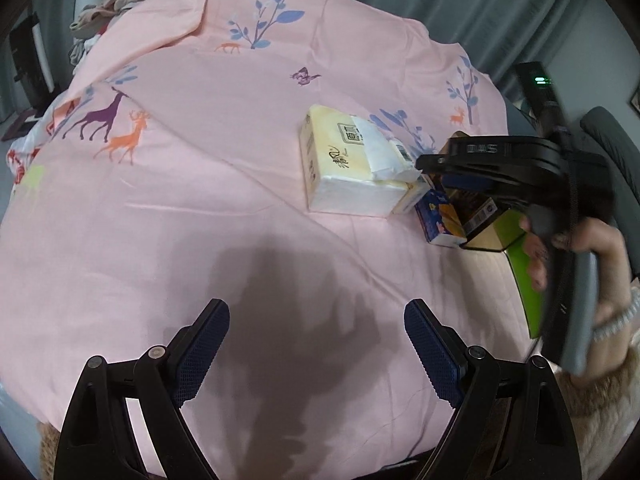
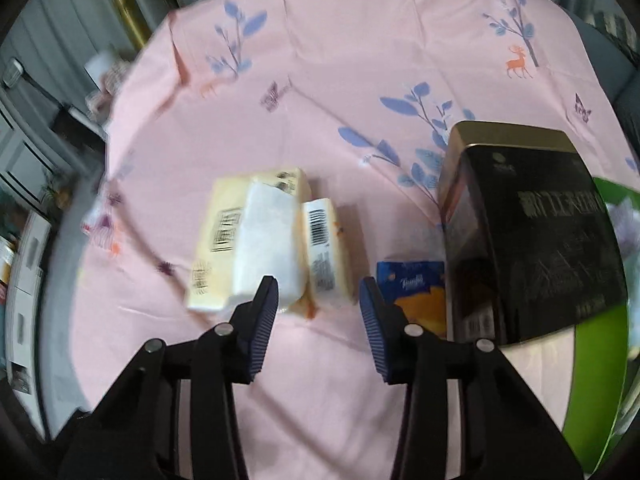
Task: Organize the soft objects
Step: 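Move the right gripper to the cream tissue pack with barcode, then grasp the cream tissue pack with the right gripper and lift it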
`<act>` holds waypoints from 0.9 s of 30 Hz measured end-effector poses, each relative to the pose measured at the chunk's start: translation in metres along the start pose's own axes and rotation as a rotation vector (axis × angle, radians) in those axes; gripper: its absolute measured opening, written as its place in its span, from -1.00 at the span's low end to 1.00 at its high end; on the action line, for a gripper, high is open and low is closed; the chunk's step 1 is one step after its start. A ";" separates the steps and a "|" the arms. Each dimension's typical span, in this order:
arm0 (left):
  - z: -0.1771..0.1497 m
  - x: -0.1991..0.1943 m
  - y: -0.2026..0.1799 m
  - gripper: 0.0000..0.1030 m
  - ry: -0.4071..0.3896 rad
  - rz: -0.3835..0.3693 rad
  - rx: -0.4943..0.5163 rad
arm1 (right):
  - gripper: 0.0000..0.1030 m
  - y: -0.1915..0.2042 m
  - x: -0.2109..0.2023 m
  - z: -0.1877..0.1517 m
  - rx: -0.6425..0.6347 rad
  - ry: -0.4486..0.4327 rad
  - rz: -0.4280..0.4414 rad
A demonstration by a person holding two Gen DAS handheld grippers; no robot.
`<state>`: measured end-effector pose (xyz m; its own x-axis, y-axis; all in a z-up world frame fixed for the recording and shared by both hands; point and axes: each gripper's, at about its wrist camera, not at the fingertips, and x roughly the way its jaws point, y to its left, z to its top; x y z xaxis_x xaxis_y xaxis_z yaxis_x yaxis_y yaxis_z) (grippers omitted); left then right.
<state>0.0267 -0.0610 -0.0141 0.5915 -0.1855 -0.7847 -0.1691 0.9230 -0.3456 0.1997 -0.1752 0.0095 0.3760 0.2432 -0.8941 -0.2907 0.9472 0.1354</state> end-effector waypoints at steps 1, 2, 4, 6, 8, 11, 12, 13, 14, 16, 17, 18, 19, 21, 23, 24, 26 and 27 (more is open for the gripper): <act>0.000 0.001 0.001 0.74 0.003 -0.005 -0.001 | -0.26 -0.002 0.006 0.002 0.005 0.016 -0.005; 0.001 0.002 0.002 0.74 0.005 -0.007 -0.003 | -0.27 -0.004 0.011 0.004 0.009 0.035 -0.008; 0.000 0.005 0.004 0.74 0.012 -0.008 -0.009 | -0.29 -0.005 0.019 0.006 0.013 0.052 -0.011; 0.000 0.007 0.006 0.74 0.019 -0.010 -0.012 | -0.30 -0.004 0.025 0.007 0.010 0.071 -0.002; 0.000 0.007 0.006 0.74 0.023 -0.013 -0.014 | -0.34 -0.003 0.033 0.007 -0.004 0.075 -0.019; -0.001 0.006 0.005 0.74 0.023 -0.016 -0.009 | -0.53 -0.005 0.040 0.005 -0.003 0.075 0.005; -0.001 0.005 0.004 0.74 0.022 -0.015 -0.005 | -0.56 -0.004 0.040 0.005 -0.004 0.067 0.003; -0.001 0.005 0.003 0.74 0.021 -0.013 -0.002 | -0.56 -0.005 0.035 0.003 0.004 0.062 0.008; -0.002 0.004 0.002 0.74 0.019 -0.013 0.000 | -0.56 -0.007 0.031 0.001 0.016 0.058 0.022; -0.003 0.004 0.000 0.74 0.019 -0.013 0.002 | -0.57 -0.011 0.016 -0.006 0.037 0.036 0.070; -0.003 0.004 0.000 0.74 0.019 -0.014 0.004 | -0.56 -0.014 0.006 -0.011 0.047 0.020 0.091; -0.003 0.004 -0.001 0.74 0.018 -0.015 0.006 | -0.56 -0.016 -0.003 -0.016 0.056 0.005 0.108; -0.004 0.004 -0.002 0.74 0.018 -0.015 0.008 | -0.56 -0.018 -0.013 -0.024 0.065 -0.013 0.129; -0.005 0.003 -0.003 0.74 0.018 -0.019 0.007 | -0.56 -0.021 -0.029 -0.040 0.074 -0.036 0.171; -0.006 0.003 -0.004 0.74 0.020 -0.021 0.007 | -0.56 -0.023 -0.040 -0.059 0.094 -0.042 0.230; -0.006 0.002 -0.004 0.74 0.021 -0.018 0.005 | -0.56 -0.022 -0.041 -0.067 0.099 -0.034 0.255; -0.007 0.002 -0.004 0.74 0.022 -0.018 0.003 | -0.56 -0.020 -0.040 -0.086 0.127 -0.011 0.326; -0.008 0.002 -0.003 0.74 0.024 -0.019 0.000 | -0.56 -0.018 -0.038 -0.094 0.137 0.007 0.359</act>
<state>0.0223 -0.0671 -0.0186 0.5758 -0.2114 -0.7898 -0.1575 0.9193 -0.3608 0.1083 -0.2215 0.0006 0.2652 0.5634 -0.7824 -0.2824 0.8213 0.4957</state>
